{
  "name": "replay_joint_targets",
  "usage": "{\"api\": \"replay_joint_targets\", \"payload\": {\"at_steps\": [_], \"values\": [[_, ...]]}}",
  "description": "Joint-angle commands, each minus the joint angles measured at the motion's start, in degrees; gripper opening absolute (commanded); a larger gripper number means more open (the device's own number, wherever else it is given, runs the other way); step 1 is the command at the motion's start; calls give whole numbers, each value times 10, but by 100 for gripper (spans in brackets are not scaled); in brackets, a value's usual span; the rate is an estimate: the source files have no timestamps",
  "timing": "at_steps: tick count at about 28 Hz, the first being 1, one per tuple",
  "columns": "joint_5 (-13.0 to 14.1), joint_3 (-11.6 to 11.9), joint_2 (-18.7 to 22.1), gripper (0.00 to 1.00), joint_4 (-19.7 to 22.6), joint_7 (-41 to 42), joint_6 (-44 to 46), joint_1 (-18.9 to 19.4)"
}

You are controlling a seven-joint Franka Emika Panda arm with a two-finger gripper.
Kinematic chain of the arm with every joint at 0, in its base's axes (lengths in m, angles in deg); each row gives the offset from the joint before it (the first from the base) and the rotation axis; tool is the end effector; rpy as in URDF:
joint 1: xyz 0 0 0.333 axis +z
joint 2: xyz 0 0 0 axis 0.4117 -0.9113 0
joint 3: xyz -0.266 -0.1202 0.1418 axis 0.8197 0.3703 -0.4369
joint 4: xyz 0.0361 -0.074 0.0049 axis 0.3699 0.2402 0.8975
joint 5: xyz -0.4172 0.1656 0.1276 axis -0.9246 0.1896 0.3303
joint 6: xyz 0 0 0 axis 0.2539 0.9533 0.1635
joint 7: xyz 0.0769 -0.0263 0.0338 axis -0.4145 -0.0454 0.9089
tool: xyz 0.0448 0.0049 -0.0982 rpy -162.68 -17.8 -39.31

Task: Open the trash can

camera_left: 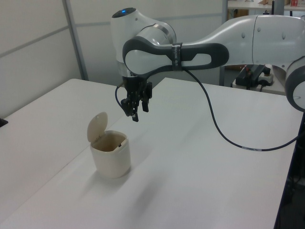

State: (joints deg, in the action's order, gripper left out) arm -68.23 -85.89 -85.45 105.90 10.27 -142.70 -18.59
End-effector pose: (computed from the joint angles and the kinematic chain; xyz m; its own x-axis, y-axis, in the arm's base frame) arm 0.7472 0.0607 0.5539 0.9972 -0.0597 0.0447 -0.0641 -0.9925 0.1045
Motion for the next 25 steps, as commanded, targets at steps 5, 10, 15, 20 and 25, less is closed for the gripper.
{"api": "replay_joint_targets", "payload": {"at_steps": [5,10,15,20,25], "values": [[1,17,17,100,16,40,21,-3],[1,21,17,100,17,53,22,-6],[1,21,17,100,16,61,22,-13],[1,22,16,100,17,62,21,-16],[1,23,17,100,17,61,21,-17]]}}
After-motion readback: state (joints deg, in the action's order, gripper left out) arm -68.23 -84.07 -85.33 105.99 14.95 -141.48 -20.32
